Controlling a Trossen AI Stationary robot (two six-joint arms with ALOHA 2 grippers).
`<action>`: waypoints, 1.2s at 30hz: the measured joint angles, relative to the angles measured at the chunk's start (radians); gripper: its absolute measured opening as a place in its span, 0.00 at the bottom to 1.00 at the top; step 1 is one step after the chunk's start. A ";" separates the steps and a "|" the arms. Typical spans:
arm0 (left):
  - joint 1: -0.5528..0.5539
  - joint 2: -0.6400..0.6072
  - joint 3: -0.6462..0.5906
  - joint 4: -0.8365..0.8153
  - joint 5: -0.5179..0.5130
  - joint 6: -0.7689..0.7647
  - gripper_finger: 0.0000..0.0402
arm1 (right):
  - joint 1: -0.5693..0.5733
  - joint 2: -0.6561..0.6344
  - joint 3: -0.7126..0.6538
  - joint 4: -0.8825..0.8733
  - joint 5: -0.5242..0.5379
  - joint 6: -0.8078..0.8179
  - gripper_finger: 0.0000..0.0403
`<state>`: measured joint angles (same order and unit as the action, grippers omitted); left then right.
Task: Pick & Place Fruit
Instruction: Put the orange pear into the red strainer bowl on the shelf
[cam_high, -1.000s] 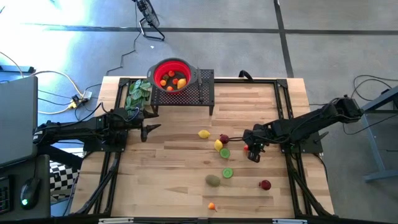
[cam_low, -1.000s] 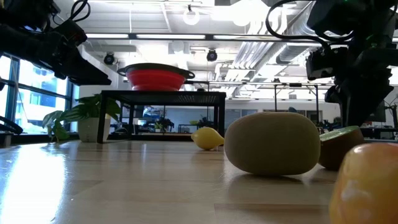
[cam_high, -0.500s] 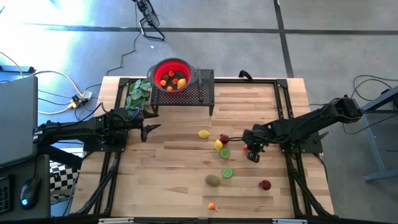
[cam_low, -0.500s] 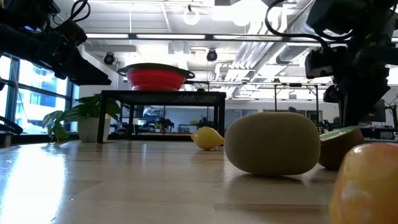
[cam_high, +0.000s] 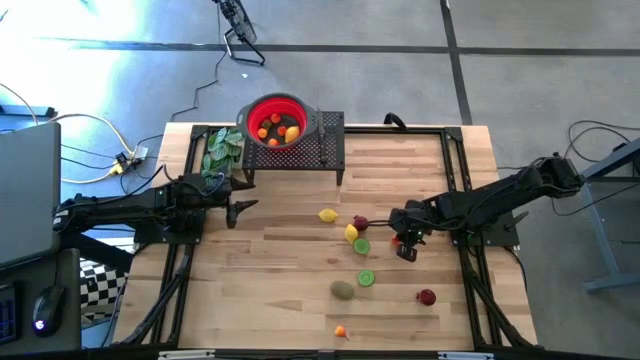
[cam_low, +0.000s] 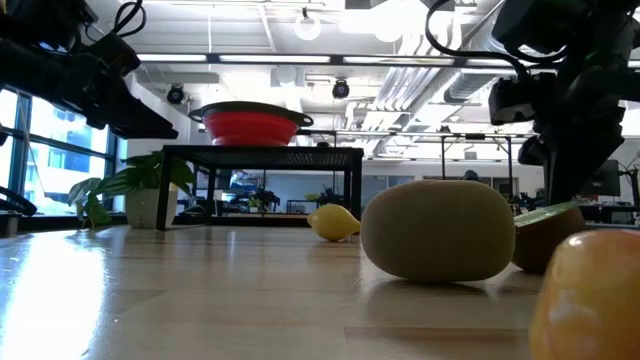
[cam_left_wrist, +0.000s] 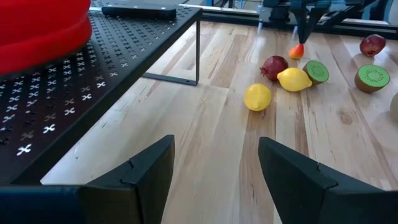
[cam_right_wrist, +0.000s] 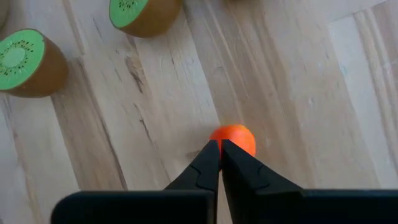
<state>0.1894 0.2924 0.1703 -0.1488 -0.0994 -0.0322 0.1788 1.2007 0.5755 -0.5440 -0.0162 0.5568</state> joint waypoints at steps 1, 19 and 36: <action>0.000 0.000 0.000 -0.003 0.000 0.000 0.57 | 0.000 0.000 0.000 0.000 -0.007 0.000 0.02; 0.000 0.000 0.000 -0.012 0.001 0.000 0.57 | 0.000 0.000 0.000 0.000 -0.013 0.000 0.01; 0.000 0.000 0.000 -0.012 0.001 0.000 0.57 | 0.000 0.000 0.075 -0.018 0.029 -0.011 0.01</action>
<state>0.1894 0.2924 0.1707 -0.1604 -0.0982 -0.0322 0.1787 1.2003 0.6500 -0.5624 0.0128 0.5457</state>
